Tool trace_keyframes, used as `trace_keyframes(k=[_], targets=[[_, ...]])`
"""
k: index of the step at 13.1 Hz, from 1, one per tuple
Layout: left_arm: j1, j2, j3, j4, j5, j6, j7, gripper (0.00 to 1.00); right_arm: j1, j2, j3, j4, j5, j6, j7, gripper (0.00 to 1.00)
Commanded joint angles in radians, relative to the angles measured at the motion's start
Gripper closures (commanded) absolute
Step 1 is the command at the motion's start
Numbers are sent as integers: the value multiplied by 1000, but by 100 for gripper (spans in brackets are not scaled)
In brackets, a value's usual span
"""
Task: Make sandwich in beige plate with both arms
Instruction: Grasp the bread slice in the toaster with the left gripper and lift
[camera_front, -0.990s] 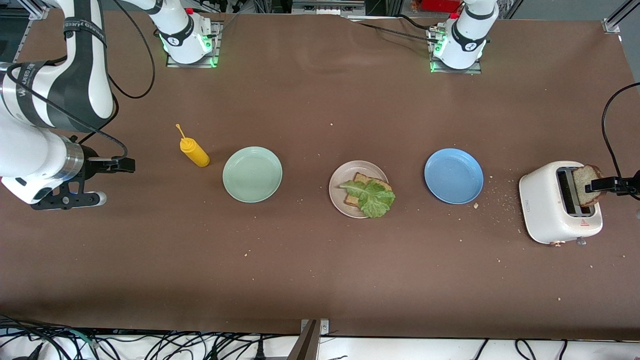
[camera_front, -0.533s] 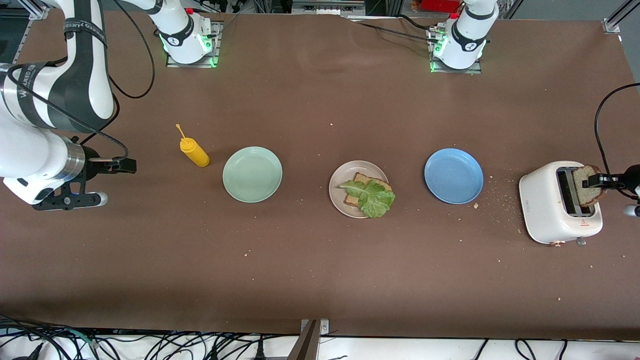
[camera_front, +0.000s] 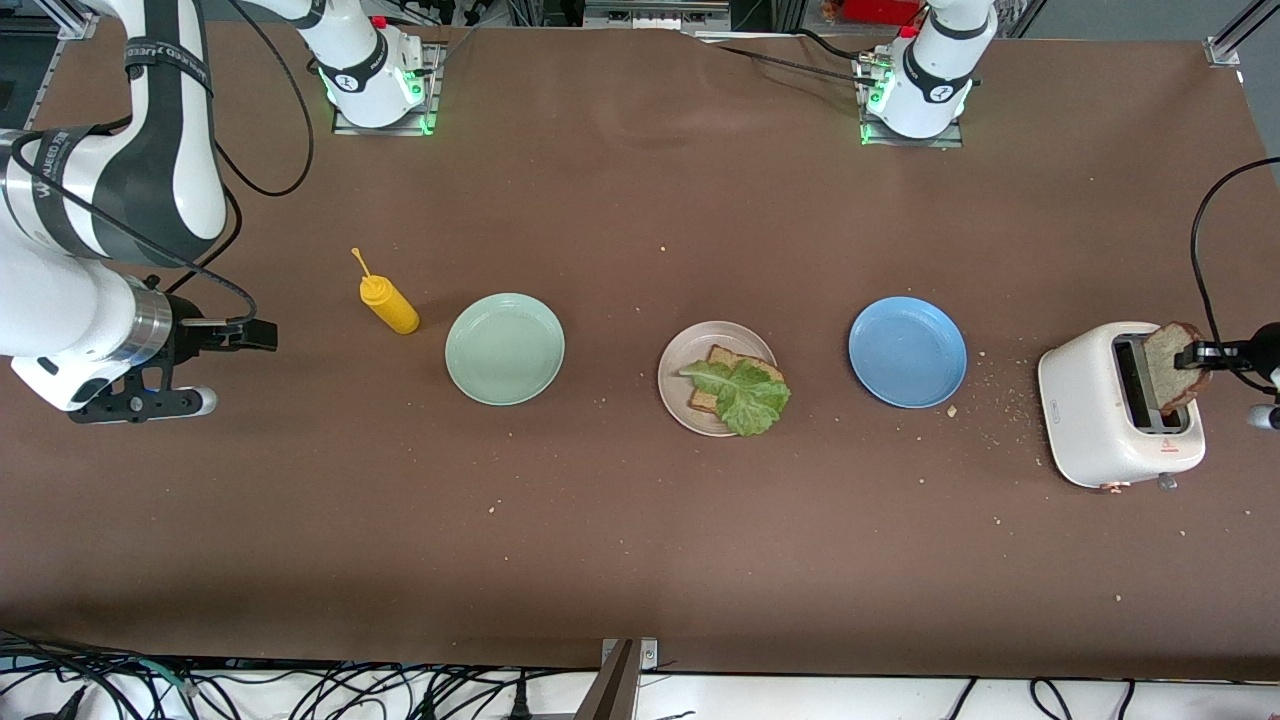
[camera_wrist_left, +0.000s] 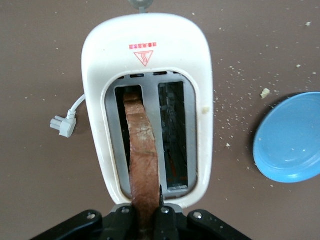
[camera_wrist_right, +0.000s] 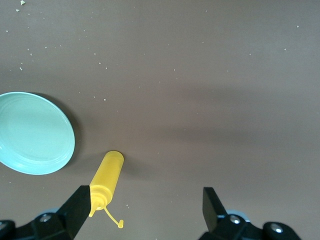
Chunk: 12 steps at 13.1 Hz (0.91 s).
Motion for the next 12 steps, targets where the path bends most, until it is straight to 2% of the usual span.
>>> trace_keyframes(k=[1,6,7,9,10,12], targets=[[-20,-91,-12,24,43,-118,-20,100,2,-20,-4,-12,16,7,4,1],[-191,-125,-12,126,24,-265,-56,100,2,-46,-6,-9,28,6,1,0],[-225,-125,-11,126,-19,-267,-89,100,2,-46,-6,-9,41,4,1,0],[-271,-122,-5,123,-181,-269,-173,100,-8,-60,0,-8,42,-2,4,0],[-300,-111,-6,117,-244,-269,-202,100,-43,-69,20,-8,39,-4,4,0],[-366,-79,-9,107,-353,-267,-289,100,-169,-86,167,-6,23,-4,12,0]])
